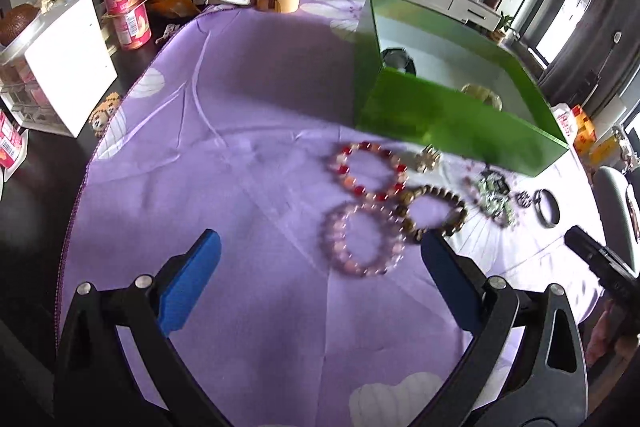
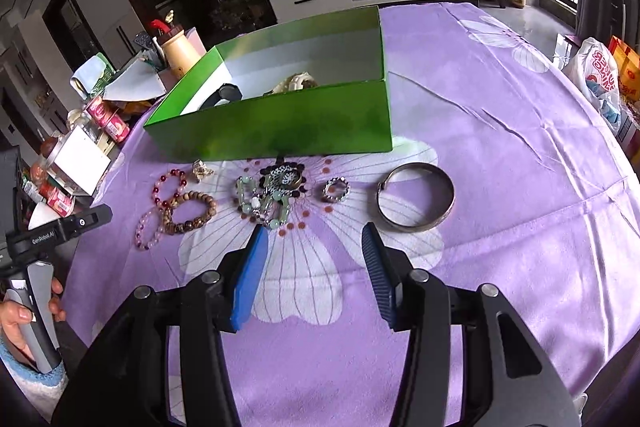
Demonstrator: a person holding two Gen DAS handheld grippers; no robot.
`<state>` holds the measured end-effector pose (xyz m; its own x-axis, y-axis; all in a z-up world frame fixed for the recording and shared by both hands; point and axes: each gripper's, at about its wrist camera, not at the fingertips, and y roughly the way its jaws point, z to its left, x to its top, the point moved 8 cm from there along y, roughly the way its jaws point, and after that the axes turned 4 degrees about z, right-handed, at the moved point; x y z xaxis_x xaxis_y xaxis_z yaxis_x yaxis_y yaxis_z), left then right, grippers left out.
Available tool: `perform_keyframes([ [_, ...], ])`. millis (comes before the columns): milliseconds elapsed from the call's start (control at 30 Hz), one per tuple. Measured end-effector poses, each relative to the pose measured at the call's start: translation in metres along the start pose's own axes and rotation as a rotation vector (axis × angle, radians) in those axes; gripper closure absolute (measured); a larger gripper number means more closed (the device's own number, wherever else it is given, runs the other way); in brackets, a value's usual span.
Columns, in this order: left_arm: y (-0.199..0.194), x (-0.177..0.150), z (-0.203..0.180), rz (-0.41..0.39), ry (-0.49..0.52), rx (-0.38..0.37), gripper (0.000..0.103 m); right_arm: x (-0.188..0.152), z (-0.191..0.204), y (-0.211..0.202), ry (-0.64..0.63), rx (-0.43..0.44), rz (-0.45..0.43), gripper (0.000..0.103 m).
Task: Organize jewelry
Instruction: 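Grasp the pink bead bracelet with the left tool while the right tool grasps the silver bangle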
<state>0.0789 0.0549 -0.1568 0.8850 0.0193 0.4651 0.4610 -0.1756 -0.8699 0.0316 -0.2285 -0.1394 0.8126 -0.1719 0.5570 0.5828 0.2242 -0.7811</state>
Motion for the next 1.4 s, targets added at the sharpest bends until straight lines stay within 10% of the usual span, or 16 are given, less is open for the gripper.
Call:
perform_keyframes([
  [467,0.017,-0.004,-0.005,-0.011,0.071,0.115,0.006,-0.004,-0.028,0.017,-0.001,-0.136,-0.007,0.054],
  [1133,0.038,-0.009,-0.029,0.017,0.195,0.121,0.084,0.021,-0.089,0.026,0.084,-0.275,-0.051,0.062],
  [1400,0.039,-0.01,-0.036,0.017,0.201,0.077,0.094,0.02,-0.085,0.04,0.044,-0.326,-0.022,0.082],
])
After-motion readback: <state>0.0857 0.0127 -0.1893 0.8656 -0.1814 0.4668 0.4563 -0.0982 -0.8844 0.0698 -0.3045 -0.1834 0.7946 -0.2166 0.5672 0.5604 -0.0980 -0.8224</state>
